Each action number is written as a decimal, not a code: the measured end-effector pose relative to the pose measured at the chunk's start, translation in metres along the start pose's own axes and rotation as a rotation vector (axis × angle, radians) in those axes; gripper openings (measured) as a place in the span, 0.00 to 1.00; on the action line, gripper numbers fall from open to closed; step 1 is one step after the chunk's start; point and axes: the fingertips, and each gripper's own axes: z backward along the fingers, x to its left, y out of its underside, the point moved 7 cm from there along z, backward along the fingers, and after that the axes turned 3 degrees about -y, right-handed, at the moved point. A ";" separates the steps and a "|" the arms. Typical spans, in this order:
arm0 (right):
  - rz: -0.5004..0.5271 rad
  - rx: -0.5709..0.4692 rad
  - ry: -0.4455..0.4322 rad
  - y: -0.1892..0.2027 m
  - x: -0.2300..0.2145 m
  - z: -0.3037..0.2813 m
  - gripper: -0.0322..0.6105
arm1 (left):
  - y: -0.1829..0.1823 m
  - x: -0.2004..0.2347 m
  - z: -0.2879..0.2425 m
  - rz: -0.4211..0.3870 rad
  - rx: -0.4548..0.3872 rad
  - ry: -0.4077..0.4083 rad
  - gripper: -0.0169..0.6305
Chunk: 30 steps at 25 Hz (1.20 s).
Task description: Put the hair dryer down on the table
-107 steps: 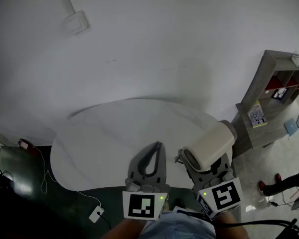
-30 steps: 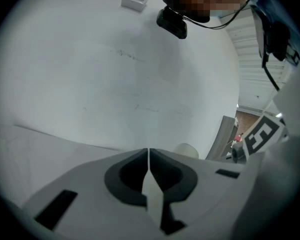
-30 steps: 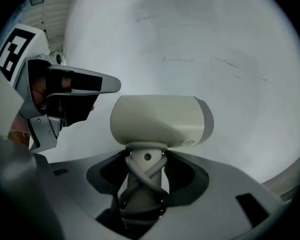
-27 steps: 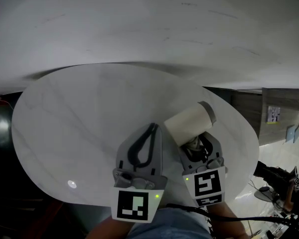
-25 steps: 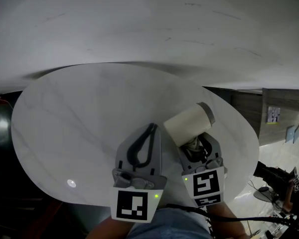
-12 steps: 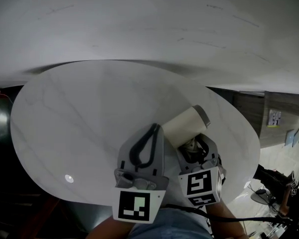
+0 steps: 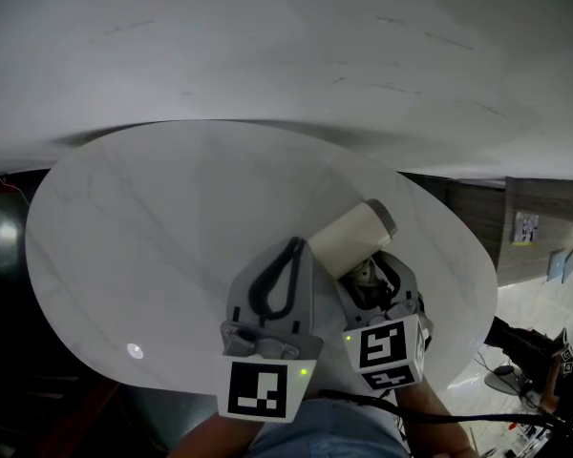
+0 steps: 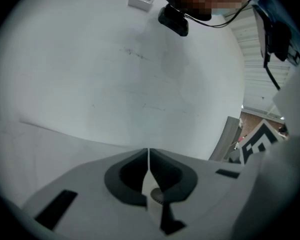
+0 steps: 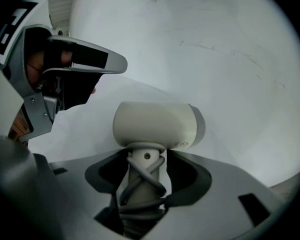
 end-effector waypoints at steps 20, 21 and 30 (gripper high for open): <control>-0.124 -0.563 0.041 0.005 0.000 0.162 0.19 | -0.036 -0.108 0.093 -0.177 -0.229 0.049 0.05; -0.120 -0.600 0.054 0.006 0.001 0.175 0.14 | -0.038 -0.117 0.103 -0.187 -0.244 0.054 0.05; -0.139 -0.820 0.112 0.016 0.017 0.258 0.07 | -0.055 -0.172 0.165 -0.284 -0.368 0.081 0.05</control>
